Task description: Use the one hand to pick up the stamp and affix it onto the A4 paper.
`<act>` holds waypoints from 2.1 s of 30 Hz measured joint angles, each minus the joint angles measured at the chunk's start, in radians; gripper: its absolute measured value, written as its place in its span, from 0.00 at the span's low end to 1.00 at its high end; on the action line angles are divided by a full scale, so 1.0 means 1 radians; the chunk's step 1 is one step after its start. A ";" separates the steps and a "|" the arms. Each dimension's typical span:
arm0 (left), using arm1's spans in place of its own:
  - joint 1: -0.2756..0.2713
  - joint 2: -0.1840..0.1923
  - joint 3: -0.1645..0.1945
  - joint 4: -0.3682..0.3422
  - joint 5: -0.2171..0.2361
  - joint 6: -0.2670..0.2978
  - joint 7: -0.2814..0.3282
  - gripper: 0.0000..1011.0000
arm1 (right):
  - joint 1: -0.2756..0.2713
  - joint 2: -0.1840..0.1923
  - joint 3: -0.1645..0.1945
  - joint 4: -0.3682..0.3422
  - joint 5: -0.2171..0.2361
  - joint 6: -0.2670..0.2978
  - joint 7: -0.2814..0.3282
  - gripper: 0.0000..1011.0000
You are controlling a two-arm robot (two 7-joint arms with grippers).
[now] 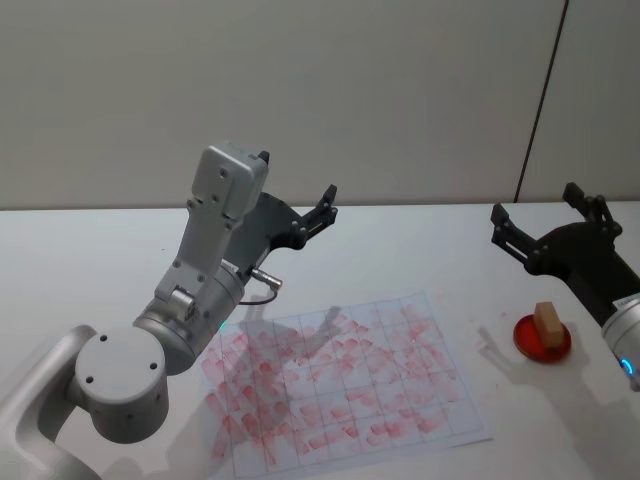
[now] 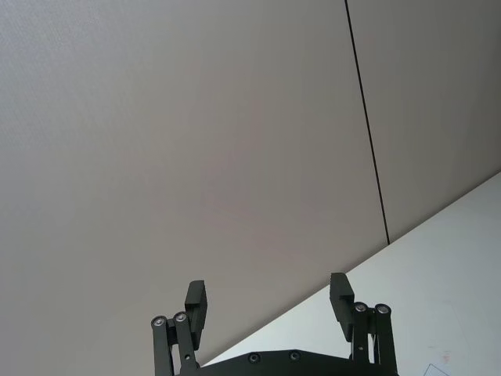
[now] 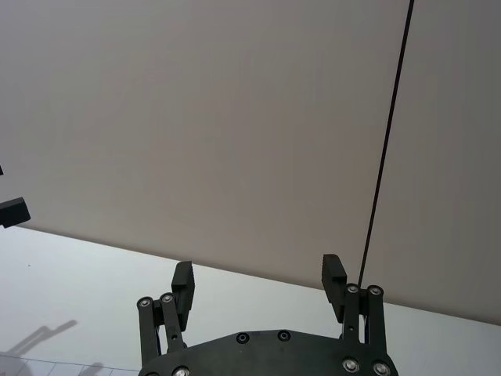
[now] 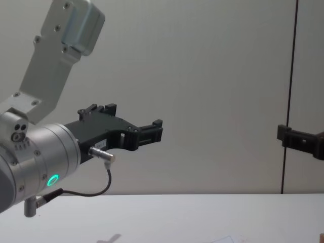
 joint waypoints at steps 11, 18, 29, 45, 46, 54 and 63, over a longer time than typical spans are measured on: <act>0.000 0.000 0.000 0.000 0.000 0.000 0.000 0.99 | 0.000 0.000 0.000 0.000 0.000 0.000 0.000 0.99; 0.000 0.000 0.000 0.000 0.000 0.000 0.000 0.99 | 0.000 0.000 0.000 0.000 0.000 0.000 0.000 0.99; 0.000 0.000 0.000 0.000 0.000 0.000 0.000 0.99 | 0.000 0.000 0.000 0.000 0.000 0.000 0.000 0.99; 0.000 0.000 0.000 0.000 0.000 0.000 0.000 0.99 | 0.000 0.000 0.001 0.000 0.000 0.001 0.000 0.99; 0.000 0.000 0.000 0.000 0.000 0.000 0.000 0.99 | 0.000 0.000 0.001 0.000 0.000 0.001 0.000 0.99; 0.000 0.000 0.000 0.000 0.000 0.000 0.000 0.99 | 0.000 -0.003 0.006 -0.001 -0.002 0.043 -0.039 0.99; 0.000 0.000 0.000 0.000 0.000 0.000 0.000 0.99 | -0.004 -0.015 0.010 0.003 -0.005 0.115 -0.109 0.99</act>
